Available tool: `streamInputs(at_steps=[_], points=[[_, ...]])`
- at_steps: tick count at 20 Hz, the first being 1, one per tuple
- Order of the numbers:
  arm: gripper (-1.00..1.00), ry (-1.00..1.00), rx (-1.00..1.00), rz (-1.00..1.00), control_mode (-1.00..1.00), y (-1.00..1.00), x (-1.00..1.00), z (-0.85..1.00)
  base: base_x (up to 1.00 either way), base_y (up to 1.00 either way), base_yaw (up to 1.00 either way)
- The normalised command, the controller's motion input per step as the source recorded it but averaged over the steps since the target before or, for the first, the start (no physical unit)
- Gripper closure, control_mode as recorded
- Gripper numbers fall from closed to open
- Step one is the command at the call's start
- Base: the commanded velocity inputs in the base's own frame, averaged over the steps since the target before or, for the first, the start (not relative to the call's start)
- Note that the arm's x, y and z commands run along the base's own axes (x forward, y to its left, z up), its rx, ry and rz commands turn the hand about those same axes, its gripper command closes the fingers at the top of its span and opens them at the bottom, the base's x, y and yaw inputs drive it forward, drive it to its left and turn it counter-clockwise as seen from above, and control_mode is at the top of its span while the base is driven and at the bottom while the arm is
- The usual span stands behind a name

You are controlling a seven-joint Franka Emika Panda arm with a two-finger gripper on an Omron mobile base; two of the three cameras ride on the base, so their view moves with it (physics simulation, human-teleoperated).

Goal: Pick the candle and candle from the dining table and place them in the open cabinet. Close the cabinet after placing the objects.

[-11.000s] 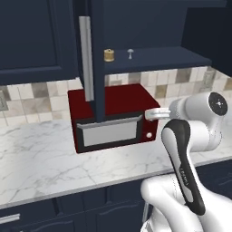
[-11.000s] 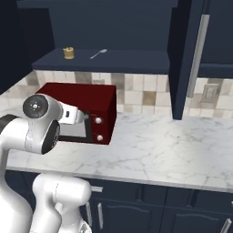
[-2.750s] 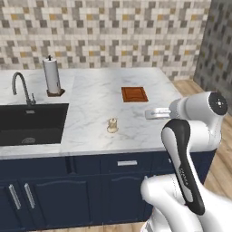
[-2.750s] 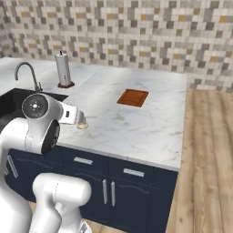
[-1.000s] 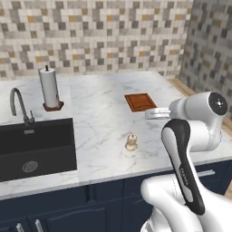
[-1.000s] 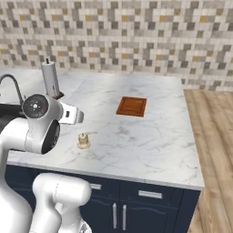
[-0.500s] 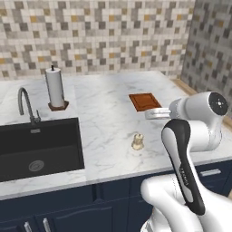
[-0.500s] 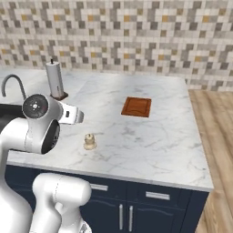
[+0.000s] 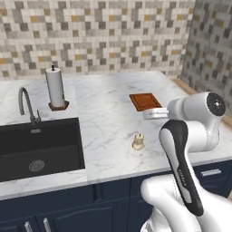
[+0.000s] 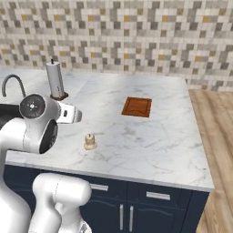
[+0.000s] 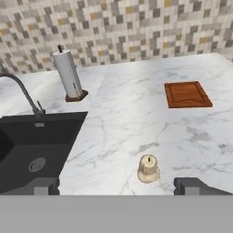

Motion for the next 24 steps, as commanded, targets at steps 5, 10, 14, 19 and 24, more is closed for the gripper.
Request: streamInputs(at_steps=[5,10,14,19,24], points=[[-1.00,-0.12,0.00,0.14,-1.00,-0.11,0.03,-0.22,0.00,0.00,0.00],[-1.00,-0.03,0.00,0.16,-1.00,-0.14,0.29,-0.35,0.00,0.00,0.00],[-1.00,0.00,0.00,0.15,-1.00,-0.19,0.30,-0.38,0.00,0.00,0.00],[-1.00,0.00,0.00,0.16,-1.00,-0.25,0.24,-0.48,0.00,0.00,0.00],[-1.00,0.00,0.00,0.15,-1.00,-0.23,0.20,-0.48,0.00,0.00,0.00]])
